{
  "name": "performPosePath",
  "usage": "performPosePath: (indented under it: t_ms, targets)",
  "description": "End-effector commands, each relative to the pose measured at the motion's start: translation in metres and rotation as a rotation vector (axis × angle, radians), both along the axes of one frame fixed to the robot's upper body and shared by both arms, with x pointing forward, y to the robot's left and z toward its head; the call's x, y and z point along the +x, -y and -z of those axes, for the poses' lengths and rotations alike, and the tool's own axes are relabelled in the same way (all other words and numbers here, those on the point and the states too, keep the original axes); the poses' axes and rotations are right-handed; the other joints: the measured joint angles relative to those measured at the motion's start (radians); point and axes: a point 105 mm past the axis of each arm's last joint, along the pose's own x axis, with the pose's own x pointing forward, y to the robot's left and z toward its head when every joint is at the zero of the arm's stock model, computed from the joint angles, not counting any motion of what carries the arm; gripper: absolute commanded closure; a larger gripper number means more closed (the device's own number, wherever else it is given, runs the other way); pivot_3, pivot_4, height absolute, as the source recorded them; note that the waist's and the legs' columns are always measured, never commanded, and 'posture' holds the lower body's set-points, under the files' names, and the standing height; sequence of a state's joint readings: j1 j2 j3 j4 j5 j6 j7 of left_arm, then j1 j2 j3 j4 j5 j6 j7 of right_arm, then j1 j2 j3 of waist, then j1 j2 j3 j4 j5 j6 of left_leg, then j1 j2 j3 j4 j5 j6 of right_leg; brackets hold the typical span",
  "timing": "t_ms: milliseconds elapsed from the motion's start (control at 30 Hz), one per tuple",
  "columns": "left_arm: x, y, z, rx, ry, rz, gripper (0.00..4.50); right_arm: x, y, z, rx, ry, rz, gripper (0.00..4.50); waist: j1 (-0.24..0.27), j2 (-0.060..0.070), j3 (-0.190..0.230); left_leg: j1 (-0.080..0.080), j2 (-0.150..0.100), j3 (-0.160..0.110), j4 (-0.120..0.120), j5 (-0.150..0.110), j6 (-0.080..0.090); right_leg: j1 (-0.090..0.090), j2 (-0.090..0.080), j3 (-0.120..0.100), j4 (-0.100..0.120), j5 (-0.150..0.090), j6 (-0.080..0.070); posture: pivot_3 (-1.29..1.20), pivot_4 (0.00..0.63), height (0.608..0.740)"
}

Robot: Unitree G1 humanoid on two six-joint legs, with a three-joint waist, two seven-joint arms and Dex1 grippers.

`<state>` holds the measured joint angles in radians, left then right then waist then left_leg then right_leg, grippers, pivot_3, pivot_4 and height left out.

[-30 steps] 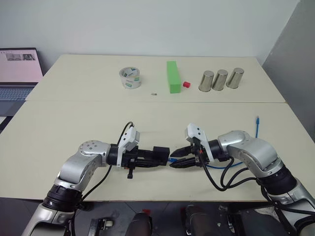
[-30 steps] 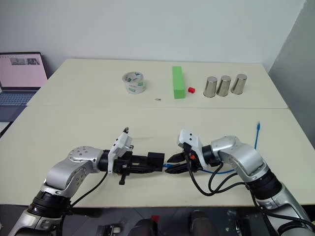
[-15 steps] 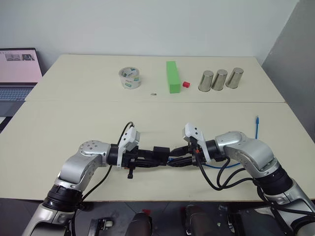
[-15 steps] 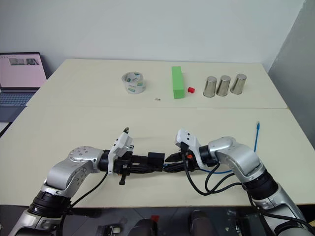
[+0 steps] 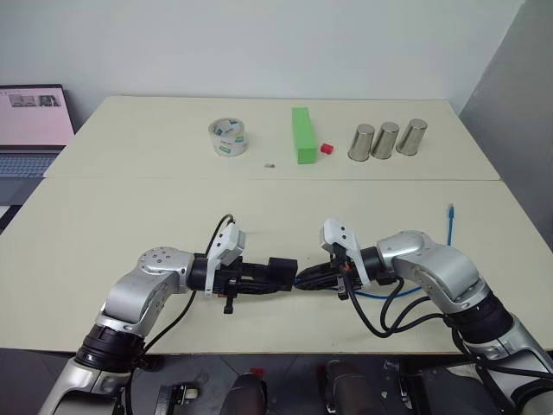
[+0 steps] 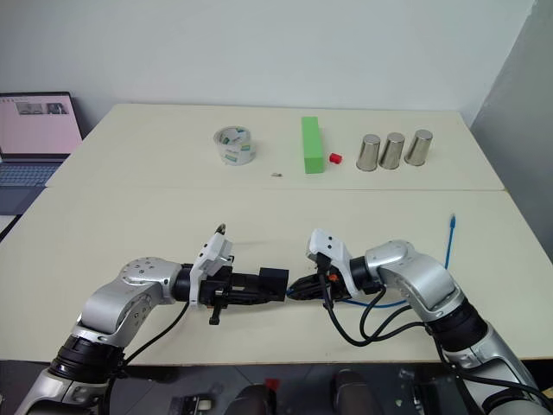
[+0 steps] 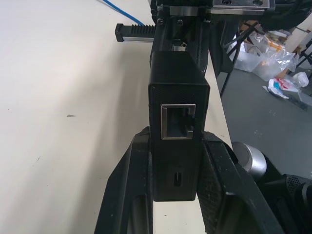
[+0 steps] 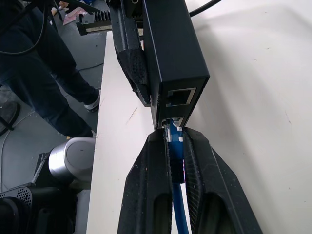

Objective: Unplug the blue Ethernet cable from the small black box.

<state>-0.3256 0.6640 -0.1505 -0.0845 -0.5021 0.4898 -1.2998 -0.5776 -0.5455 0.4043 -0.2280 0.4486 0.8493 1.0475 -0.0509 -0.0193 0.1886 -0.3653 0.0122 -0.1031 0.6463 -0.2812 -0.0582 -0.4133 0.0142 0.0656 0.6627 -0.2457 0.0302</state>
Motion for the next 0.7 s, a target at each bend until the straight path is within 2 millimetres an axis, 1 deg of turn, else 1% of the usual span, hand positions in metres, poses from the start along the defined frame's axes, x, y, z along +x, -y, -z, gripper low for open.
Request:
performPosePath:
  t_ms: [33, 133, 333, 467, 533, 633, 700]
  targets:
    - [-0.012, 0.006, -0.006, -0.014, 0.014, 0.078, 3.7, 0.004, -0.002, -0.012, 0.007, 0.064, -0.017, 4.44, -0.001, 0.0, 0.0, 0.0, 0.0, 0.0, 0.0, 0.0, 0.0, 0.0, 0.0, 0.0, 0.0, 0.0, 0.0, 0.0, 0.15, 0.74]
    - [-0.014, 0.002, -0.002, 0.013, 0.016, 0.087, 3.7, 0.004, 0.001, -0.011, -0.013, 0.07, -0.032, 4.44, -0.001, 0.0, 0.0, 0.0, 0.0, 0.0, 0.0, 0.0, 0.0, 0.0, 0.0, 0.0, 0.0, 0.0, 0.0, 0.0, 0.15, 0.74]
    - [-0.006, -0.012, 0.002, 0.073, 0.041, 0.047, 3.7, 0.013, 0.02, -0.007, -0.069, 0.089, -0.007, 4.44, 0.0, 0.0, 0.0, 0.0, 0.0, 0.0, 0.0, 0.0, 0.0, 0.0, 0.0, 0.0, 0.0, 0.0, 0.0, 0.0, 0.15, 0.74]
    - [-0.001, -0.023, 0.003, 0.103, 0.05, 0.011, 3.7, 0.021, 0.035, -0.005, -0.099, 0.103, 0.044, 4.44, -0.002, 0.0, 0.0, 0.0, 0.0, 0.0, 0.0, 0.0, 0.0, 0.0, 0.0, 0.0, 0.0, 0.0, 0.0, 0.0, 0.15, 0.74]
    - [0.002, -0.026, 0.003, 0.103, 0.059, -0.012, 3.7, 0.03, 0.043, -0.005, -0.105, 0.135, 0.091, 4.44, -0.002, 0.0, 0.0, 0.0, 0.0, 0.001, 0.0, 0.0, 0.0, -0.001, 0.0, 0.0, 0.0, 0.0, 0.0, 0.0, 0.15, 0.74]
    - [0.011, -0.031, 0.003, 0.094, 0.085, -0.084, 3.7, 0.08, 0.061, -0.014, -0.071, 0.263, 0.347, 4.44, -0.004, 0.0, 0.0, 0.0, 0.0, 0.001, 0.0, 0.0, 0.0, -0.001, 0.0, 0.0, 0.0, 0.0, 0.0, 0.0, 0.15, 0.74]
    - [0.016, -0.033, 0.004, 0.087, 0.102, -0.135, 3.7, 0.119, 0.081, -0.016, -0.108, 0.409, 0.559, 4.44, -0.005, 0.0, 0.0, 0.0, 0.0, 0.002, 0.0, 0.0, 0.0, -0.001, 0.0, 0.002, 0.0, 0.0, 0.0, 0.0, 0.15, 0.74]
